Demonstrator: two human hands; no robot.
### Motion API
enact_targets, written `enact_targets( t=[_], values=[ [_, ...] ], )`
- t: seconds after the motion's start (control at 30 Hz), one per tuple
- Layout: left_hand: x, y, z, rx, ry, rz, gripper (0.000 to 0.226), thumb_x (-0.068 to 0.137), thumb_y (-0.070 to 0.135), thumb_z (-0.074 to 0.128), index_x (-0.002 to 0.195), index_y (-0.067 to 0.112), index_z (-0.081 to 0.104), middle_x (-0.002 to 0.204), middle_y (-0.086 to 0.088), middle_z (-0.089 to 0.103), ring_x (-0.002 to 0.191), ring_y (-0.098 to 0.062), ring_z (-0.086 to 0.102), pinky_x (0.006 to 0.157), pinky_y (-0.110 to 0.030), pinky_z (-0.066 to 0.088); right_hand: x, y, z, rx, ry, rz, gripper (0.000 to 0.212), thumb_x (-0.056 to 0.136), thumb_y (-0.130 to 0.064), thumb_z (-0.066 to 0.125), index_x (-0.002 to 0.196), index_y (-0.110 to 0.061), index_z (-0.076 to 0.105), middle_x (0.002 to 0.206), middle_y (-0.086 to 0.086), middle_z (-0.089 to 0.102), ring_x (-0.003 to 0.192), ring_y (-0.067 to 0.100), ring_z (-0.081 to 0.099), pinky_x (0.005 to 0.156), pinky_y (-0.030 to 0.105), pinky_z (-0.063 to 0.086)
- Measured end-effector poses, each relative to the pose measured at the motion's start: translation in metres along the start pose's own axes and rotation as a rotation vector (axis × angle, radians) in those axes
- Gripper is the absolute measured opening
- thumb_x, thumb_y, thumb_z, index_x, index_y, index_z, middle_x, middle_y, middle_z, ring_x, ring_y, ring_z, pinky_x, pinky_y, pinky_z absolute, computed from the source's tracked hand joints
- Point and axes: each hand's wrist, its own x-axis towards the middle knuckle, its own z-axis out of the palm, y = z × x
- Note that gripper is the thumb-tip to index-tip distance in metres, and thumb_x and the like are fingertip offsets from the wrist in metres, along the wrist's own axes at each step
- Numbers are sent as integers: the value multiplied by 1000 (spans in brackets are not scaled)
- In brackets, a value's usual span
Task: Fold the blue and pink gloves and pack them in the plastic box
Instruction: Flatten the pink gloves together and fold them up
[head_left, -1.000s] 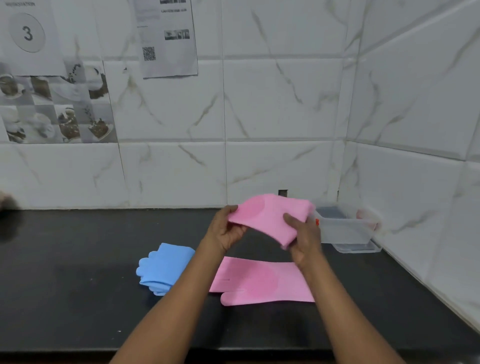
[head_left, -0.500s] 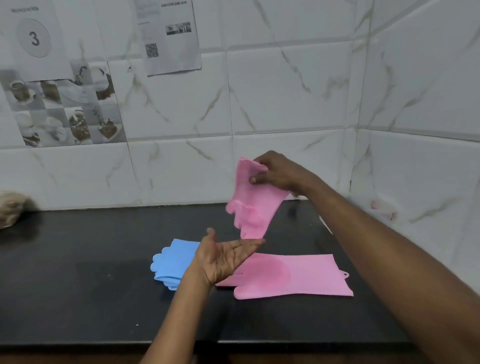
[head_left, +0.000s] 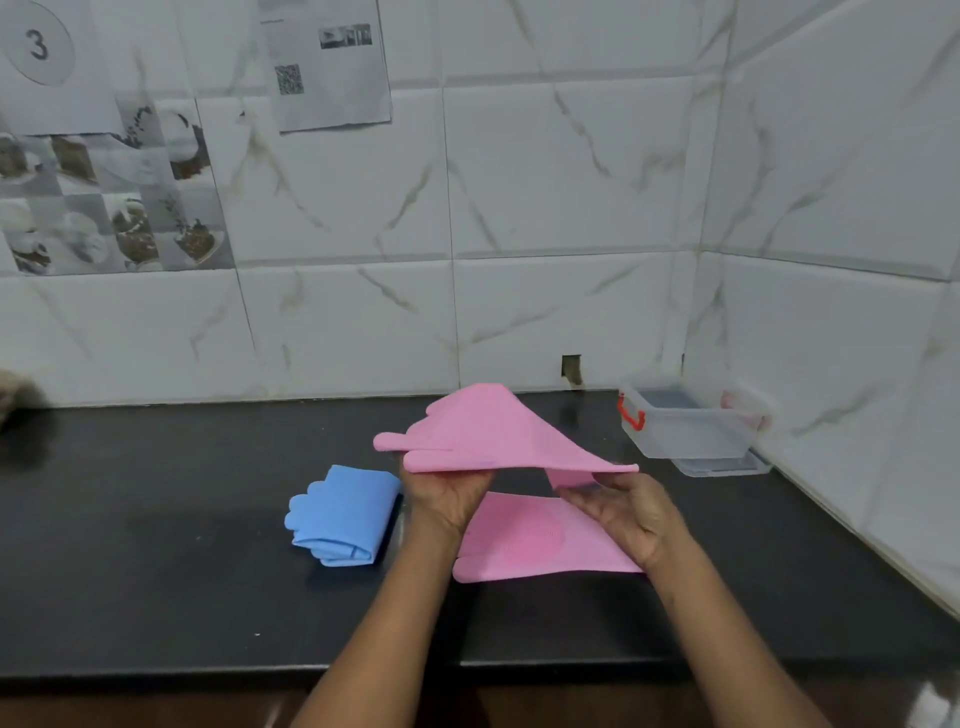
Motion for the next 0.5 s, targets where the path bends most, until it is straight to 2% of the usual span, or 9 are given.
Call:
enact_targets(
  t=[0.07,0.1,0.17,0.2,0.27,0.33,0.37,0.43,0.5],
  values=[
    [-1,-2,5,64,-59,0,61,88,67,47,126,18,46,118,-12,61,113,-34,59,106,-51,37,4,1,-5,265,9,125,41,94,-3,37,131,16,41,130,41,50,113,57,55,85,60,51],
    [-1,-1,8,83,-104,-13,70,83,76,47,125,20,42,123,-12,57,120,-33,55,107,-52,35,7,-1,-6,340,13,186,49,98,-16,38,132,19,34,127,46,47,116,59,51,85,63,50],
    [0,1,17,71,-193,-59,78,77,83,46,125,23,36,140,-8,44,138,-30,38,116,-54,20,11,-12,-4,367,10,315,79,96,-51,46,126,20,30,122,49,48,115,58,53,85,64,52],
    [1,2,21,62,-224,-80,79,76,83,47,125,22,39,145,-8,41,142,-30,32,118,-56,15,11,-17,-1,313,-11,358,86,91,-58,52,124,19,33,121,46,52,110,52,59,83,60,54],
    [1,6,30,95,-244,-82,77,78,80,48,119,15,51,133,-10,55,133,-31,45,114,-56,22,7,-28,12,125,-30,342,66,91,-39,64,120,16,45,113,34,65,90,38,72,74,48,60],
    [-3,14,39,150,-225,-58,66,83,75,47,109,16,55,112,-8,64,117,-28,56,108,-50,33,6,-43,25,-98,30,193,27,92,-9,60,113,7,55,93,22,71,69,29,74,61,39,62],
    [-5,18,41,188,-189,-37,60,83,72,48,106,17,57,107,-7,66,112,-26,59,106,-48,37,4,-52,29,-183,52,115,20,90,0,57,110,0,58,89,18,71,68,28,73,58,39,61],
    [-10,29,37,231,-108,-2,50,80,62,50,98,18,65,99,-4,71,101,-25,67,96,-46,48,0,-68,29,-293,48,12,27,88,9,54,110,-5,59,97,17,70,81,30,70,60,44,61],
    [-18,37,18,265,-10,-11,54,81,62,46,96,16,68,97,-6,72,96,-26,68,85,-45,55,-2,-74,16,-412,117,-18,29,84,14,56,109,1,58,102,21,67,86,32,67,55,44,61]
  ],
)
